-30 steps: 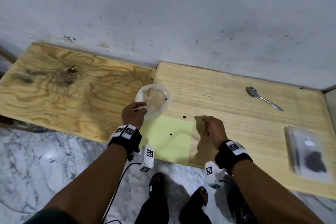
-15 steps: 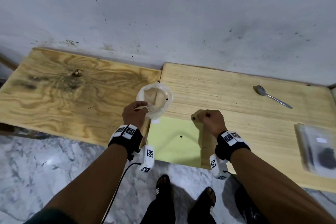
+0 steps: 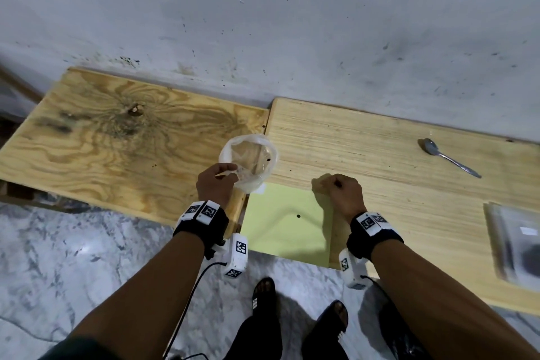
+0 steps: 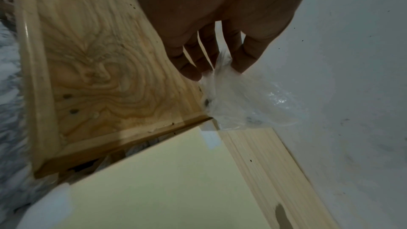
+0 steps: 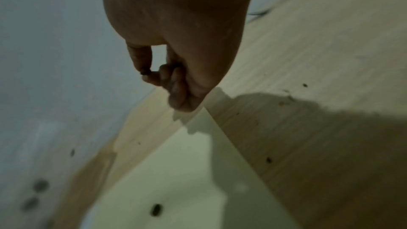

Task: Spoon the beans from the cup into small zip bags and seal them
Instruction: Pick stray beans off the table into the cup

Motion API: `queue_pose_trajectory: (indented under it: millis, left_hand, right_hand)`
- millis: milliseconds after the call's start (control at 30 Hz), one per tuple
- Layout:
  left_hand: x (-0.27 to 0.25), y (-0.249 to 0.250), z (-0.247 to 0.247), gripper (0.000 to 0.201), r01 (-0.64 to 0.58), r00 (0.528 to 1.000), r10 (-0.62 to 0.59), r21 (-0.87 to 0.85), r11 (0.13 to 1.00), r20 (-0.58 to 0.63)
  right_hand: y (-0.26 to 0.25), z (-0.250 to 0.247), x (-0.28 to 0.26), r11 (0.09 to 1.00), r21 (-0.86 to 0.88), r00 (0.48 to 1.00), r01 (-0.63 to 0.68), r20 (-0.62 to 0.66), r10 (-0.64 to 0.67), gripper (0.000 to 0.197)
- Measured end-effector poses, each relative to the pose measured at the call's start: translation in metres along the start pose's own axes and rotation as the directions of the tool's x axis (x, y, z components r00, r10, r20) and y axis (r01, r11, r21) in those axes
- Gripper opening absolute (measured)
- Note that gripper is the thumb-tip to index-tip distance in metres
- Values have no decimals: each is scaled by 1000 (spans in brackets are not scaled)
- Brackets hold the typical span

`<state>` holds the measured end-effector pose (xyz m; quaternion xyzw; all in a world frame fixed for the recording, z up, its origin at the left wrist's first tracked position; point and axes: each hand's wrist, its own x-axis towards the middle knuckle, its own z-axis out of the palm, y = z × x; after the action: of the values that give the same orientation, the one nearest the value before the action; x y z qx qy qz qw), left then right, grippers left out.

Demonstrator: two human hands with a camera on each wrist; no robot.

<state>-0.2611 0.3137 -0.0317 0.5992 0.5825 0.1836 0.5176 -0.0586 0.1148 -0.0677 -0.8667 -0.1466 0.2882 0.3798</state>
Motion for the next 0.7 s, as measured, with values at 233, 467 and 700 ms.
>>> queue_pose_trajectory:
  millis: [233,467,700]
  left_hand:
    - [-13,4,5,20,-21,1000,21,-8,1000,-2]
    - [-24,0,8,20,-20,1000,20,-4,1000,3]
    - [-21,-6,-1,19,7,1000,-6,-28,1000,27]
  right_hand:
    - [-12,-19,-28,454,817,934,-355,326,142,17]
    - [-9,-6,-43,891,386,959,-238,240,152,25]
    - [6,29,-48,985,-129,974,116,210,-87,30]
